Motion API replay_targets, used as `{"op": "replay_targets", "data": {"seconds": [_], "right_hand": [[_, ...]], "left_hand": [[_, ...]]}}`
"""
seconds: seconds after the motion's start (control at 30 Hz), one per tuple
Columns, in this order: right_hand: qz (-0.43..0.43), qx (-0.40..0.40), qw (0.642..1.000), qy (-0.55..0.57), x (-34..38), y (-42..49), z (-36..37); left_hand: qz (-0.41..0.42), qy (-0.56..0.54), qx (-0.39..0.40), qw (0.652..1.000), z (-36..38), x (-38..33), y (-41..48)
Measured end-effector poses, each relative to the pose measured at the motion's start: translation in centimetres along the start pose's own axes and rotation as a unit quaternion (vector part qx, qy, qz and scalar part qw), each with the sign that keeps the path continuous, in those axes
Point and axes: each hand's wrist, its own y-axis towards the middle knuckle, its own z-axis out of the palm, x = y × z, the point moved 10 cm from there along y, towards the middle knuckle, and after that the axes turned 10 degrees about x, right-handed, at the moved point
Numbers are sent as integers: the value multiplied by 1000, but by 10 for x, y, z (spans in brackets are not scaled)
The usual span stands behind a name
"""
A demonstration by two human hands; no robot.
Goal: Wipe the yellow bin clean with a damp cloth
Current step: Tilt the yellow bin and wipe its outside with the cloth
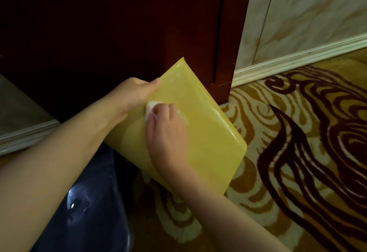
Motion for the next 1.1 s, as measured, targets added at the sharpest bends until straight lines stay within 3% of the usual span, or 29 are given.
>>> {"op": "replay_targets", "data": {"seconds": [0.2, 0.3, 0.4, 0.47, 0.63, 0.8, 0.97, 1.1], "right_hand": [[34, -34, 997, -54, -74, -64, -12], [141, -41, 988, -52, -149, -108, -22], [326, -35, 945, -16, -217, -147, -31], [375, -50, 926, -3, -230, -152, -43], [184, -118, 976, 19, -136, -70, -79], [32, -61, 997, -32, -58, -9, -51], [69, -64, 993, -69, -120, -44, -45], [255, -85, 963, -24, -203, -86, -57]], "left_hand": [[5, -6, 0, 1000, -2, 3, 1], [8, -1, 2, 1000, -2, 2, 0], [12, 6, -3, 1000, -1, -1, 2], [13, 4, -6, 1000, 0, -2, 2], [15, -17, -8, 1000, -5, 0, -1], [53, -4, -16, 998, -15, -11, -10], [73, -35, 4, 997, -17, -4, -15], [86, -21, -2, 996, -16, 2, -17]]}}
